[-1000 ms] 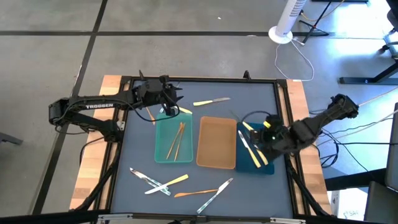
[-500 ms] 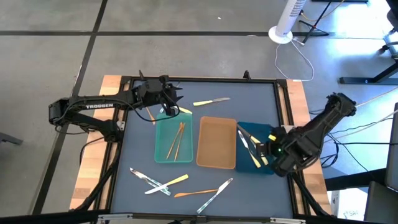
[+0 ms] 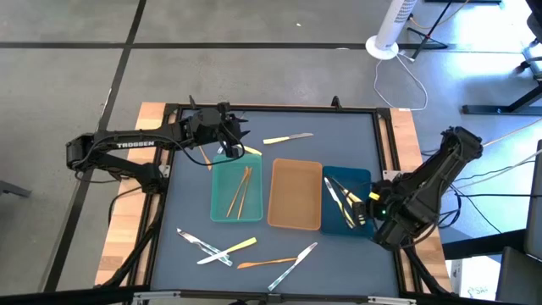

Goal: Sort silverware by color (type)
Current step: Put the yellow knife into the blue bin

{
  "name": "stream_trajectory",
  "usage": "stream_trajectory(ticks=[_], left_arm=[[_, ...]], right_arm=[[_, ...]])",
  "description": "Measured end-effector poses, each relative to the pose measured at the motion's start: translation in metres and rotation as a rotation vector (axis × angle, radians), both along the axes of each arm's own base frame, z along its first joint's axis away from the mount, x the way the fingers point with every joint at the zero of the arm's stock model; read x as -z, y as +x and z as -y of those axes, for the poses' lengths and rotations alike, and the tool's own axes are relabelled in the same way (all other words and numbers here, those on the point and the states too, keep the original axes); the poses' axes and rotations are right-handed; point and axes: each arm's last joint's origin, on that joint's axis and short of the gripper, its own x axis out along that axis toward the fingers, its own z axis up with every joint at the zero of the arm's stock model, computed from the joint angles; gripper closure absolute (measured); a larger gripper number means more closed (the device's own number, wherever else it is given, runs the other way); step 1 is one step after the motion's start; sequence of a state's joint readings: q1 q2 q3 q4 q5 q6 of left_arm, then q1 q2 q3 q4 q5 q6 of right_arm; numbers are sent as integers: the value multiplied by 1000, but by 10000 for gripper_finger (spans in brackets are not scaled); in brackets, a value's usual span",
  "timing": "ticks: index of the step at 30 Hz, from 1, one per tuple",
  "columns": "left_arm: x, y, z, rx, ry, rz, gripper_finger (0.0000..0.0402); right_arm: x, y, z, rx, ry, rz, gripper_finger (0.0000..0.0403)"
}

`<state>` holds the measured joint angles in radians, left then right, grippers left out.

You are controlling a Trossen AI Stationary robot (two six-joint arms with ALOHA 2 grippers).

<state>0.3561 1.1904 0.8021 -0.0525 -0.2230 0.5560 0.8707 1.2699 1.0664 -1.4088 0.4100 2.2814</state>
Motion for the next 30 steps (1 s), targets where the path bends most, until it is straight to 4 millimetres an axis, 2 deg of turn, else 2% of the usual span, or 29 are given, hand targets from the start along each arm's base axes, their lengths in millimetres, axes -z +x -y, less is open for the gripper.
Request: stream_trajectory(ticks=[30], left_arm=[[0, 0, 0, 0, 0, 0, 248]], right_arm=[[59, 26, -31, 16, -198, -163, 391]])
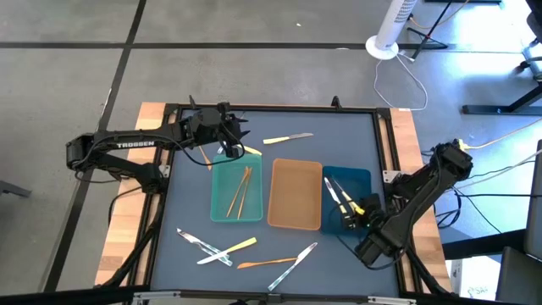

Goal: Sort silverware by color (type)
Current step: Put the yellow knife into the blue bin

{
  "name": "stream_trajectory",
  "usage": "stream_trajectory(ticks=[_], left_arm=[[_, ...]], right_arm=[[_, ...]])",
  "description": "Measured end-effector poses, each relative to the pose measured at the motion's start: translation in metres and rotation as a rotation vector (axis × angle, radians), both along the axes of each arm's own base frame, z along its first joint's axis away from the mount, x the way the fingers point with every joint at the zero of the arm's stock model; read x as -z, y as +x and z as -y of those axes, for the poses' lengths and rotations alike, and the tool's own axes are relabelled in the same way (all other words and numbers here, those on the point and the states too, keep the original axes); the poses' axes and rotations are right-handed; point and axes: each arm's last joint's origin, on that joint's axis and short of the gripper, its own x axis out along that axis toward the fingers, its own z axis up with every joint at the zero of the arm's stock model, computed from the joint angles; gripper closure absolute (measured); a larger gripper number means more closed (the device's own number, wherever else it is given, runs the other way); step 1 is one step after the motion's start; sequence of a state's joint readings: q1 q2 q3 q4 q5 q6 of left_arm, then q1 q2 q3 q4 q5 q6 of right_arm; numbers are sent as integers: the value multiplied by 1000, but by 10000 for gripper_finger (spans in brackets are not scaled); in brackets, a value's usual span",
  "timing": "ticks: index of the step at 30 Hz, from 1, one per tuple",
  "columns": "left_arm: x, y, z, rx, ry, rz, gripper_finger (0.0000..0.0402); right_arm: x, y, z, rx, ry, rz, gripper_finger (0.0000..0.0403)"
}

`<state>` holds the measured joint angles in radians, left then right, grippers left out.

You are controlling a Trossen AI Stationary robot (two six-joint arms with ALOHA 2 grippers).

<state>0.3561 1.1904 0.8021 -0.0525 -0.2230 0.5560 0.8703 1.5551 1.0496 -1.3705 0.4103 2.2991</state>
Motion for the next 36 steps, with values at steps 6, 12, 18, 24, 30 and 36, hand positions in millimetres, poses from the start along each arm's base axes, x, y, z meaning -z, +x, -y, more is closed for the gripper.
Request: stream_trajectory(ticks=[6, 12, 18, 24, 30, 36], left_arm=[[0, 0, 0, 0, 0, 0, 248], [0, 0, 0, 0, 0, 0, 248], [0, 0, 0, -1, -2, 0, 248], [0, 0, 0, -1, -3, 1, 248], [0, 0, 0, -2, -3, 1, 248], [0, 0, 0, -1, -3, 1, 248]], right_arm=[[10, 5, -6, 0, -10, -8, 385], [15, 7, -9, 0, -1, 0, 383], [15, 8, -9, -2, 5, 5, 382], [15, 8, -9, -6, 6, 3, 382], [15, 8, -10, -6, 8, 5, 382], [15, 8, -10, -6, 8, 5, 381]])
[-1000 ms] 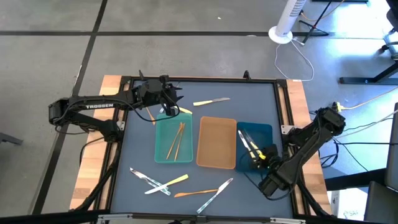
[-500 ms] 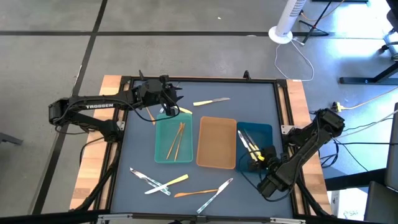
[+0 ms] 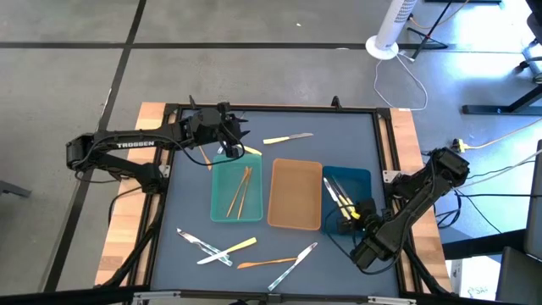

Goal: Sort silverware by color (type)
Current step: Put the yellow knife into the blue bin

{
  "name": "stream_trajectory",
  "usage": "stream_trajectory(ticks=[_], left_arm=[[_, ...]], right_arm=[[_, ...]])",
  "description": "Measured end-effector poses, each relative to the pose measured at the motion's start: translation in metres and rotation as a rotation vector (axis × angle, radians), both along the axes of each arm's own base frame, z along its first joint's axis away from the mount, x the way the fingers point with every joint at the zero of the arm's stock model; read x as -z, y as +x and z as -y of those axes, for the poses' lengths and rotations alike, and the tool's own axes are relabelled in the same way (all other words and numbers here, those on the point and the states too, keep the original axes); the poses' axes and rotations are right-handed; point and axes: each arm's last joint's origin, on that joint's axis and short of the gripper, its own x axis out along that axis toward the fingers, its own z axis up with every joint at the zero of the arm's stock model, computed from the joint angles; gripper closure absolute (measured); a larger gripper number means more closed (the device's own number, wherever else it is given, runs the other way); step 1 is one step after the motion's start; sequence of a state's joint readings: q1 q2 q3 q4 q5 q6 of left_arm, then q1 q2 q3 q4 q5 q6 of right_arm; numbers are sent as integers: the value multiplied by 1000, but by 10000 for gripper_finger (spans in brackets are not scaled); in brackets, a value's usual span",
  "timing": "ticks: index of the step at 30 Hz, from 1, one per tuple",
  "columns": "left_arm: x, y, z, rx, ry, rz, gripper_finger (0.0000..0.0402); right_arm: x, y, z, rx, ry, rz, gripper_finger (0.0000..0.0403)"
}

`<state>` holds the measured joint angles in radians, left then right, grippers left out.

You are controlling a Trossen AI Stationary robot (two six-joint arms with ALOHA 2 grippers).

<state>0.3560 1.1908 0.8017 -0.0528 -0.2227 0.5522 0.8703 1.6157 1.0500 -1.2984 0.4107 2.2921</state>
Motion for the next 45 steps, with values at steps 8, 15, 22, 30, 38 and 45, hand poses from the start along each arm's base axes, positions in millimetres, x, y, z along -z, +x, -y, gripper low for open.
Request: stream_trajectory(ticks=[8, 15, 22, 30, 38, 45], left_arm=[[0, 0, 0, 0, 0, 0, 248], [0, 0, 0, 0, 0, 0, 248], [0, 0, 0, 0, 0, 0, 248], [0, 0, 0, 0, 0, 0, 248], [0, 0, 0, 0, 0, 0, 248], [0, 0, 0, 0, 0, 0, 248]], right_arm=[[0, 0, 0, 2, 7, -5, 381], [4, 3, -4, -17, 25, -1, 381], [15, 6, -8, -16, 1, -34, 381], [18, 6, -8, -40, -6, -62, 381], [30, 8, -11, -56, -39, -102, 381], [30, 8, -12, -57, -38, -109, 381]])
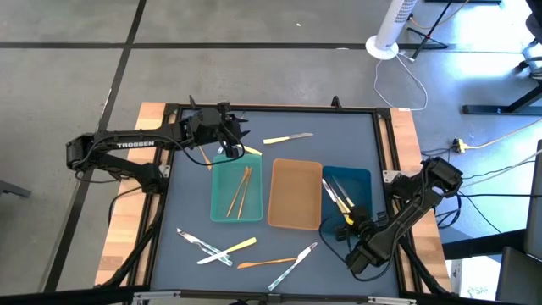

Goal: Sort silverware by color (type)
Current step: Put the yellow knife into the blue bin

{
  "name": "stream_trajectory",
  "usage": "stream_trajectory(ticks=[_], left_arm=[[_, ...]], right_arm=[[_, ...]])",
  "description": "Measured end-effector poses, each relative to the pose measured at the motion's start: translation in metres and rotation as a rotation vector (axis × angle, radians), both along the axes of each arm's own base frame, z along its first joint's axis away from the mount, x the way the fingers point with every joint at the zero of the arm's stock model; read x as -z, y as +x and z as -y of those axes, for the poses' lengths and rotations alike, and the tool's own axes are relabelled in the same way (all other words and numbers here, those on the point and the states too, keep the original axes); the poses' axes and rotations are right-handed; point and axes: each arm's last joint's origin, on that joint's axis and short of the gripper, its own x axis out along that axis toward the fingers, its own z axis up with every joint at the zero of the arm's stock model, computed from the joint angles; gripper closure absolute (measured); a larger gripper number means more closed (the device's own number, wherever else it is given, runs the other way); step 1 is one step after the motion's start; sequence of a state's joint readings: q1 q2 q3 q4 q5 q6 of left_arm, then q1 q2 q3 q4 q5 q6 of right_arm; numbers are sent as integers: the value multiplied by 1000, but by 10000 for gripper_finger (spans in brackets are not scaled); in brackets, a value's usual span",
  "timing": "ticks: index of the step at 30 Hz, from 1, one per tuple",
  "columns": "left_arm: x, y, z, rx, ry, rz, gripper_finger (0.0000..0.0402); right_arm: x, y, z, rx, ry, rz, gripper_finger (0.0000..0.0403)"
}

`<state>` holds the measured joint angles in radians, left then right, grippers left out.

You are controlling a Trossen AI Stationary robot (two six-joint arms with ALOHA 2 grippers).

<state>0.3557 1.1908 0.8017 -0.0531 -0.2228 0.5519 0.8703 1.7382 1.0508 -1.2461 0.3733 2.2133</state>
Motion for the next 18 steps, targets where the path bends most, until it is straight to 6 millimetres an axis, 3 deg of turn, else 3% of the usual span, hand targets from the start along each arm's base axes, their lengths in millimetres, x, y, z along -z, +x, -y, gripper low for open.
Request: stream_trajectory(ticks=[10, 18], left_arm=[[0, 0, 0, 0, 0, 0, 248], [0, 0, 0, 0, 0, 0, 248]], right_arm=[[0, 0, 0, -19, -1, -12, 375], [0, 0, 0, -26, -1, -17, 307]])
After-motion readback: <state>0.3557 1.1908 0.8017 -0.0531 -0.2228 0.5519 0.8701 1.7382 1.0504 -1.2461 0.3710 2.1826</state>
